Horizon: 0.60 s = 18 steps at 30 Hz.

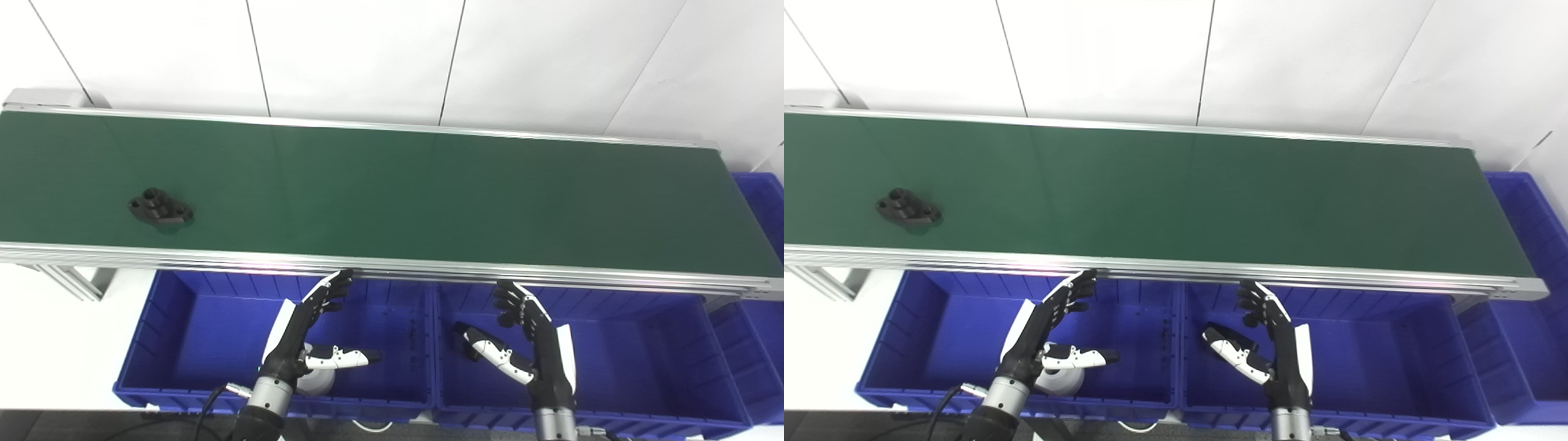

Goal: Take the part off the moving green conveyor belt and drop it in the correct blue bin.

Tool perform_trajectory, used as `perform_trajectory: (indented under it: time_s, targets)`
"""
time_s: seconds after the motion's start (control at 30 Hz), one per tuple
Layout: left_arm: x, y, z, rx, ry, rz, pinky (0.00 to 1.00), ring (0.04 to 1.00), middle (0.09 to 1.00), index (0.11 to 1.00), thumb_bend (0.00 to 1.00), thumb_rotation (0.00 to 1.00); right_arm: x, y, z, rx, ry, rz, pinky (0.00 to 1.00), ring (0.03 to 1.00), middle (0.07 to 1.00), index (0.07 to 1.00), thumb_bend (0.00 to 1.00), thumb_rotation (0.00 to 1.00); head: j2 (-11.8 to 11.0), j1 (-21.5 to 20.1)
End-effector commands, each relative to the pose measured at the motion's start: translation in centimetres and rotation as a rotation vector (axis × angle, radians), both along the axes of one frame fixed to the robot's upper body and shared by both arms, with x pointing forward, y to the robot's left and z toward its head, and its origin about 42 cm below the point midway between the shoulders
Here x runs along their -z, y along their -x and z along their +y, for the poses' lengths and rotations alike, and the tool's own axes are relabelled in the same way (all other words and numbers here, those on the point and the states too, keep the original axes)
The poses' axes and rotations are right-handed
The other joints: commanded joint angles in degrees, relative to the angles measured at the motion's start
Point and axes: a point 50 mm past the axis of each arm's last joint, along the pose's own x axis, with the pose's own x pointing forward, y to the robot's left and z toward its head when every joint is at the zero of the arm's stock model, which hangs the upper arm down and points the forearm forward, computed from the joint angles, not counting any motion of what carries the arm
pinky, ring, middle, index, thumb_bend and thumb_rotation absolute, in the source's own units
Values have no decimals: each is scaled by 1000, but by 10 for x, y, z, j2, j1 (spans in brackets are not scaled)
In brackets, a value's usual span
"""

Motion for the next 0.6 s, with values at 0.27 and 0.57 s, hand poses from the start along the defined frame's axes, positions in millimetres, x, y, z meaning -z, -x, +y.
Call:
perform_trajectory:
  time_s: [0.27, 0.57]
  targets:
    - [-12, -4, -3, 2, 27, -58, 719, 827, 865, 853, 703, 209, -8, -1, 2, -1, 2, -70, 693, 731, 757, 776, 662, 263, -4, 1]
    - [-10, -5, -4, 1, 33, -57, 700, 816, 860, 850, 702, 198, -6, -1, 0, 7, 28, -63, 690, 734, 751, 771, 671, 342, -8, 6]
